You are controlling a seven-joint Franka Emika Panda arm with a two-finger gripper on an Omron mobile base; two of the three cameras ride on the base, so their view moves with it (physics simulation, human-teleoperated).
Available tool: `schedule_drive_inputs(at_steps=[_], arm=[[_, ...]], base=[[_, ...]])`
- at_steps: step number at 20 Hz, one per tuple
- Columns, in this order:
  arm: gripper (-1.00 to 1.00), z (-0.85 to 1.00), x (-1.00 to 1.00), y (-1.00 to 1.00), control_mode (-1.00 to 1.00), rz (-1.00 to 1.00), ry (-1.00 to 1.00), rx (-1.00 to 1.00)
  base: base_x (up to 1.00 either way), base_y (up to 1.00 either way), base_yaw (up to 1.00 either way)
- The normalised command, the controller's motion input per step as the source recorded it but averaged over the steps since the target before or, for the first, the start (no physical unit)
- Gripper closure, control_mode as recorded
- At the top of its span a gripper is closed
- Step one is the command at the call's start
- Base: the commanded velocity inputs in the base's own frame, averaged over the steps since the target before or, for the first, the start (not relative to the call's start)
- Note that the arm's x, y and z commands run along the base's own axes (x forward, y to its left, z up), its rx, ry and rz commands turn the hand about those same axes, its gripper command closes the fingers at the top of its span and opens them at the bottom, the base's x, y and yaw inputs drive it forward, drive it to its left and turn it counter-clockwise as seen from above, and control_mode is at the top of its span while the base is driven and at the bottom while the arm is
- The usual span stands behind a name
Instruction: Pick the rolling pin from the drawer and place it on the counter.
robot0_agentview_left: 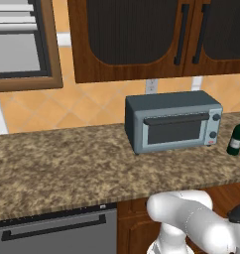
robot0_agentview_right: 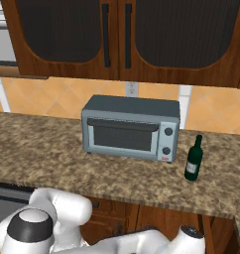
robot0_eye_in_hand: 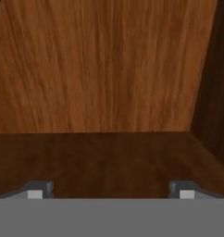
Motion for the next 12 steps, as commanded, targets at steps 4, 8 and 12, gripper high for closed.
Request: schedule_drive_inputs(at_steps=[4,8,12], arm=[[-1.00,0.84,0.21,-0.01,-1.00,-0.15,0.00,0.18],[-1.00,0.25,0.51,0.22,-1.00,-0.47,-0.24,0.22],[-1.00,0.05,0.58,0.50,-1.00,-0.56,-0.39,0.05]], base=[[0.00,0.00,0.00],[0.00,0.00,0.00],[0.00,0.00,0.00]])
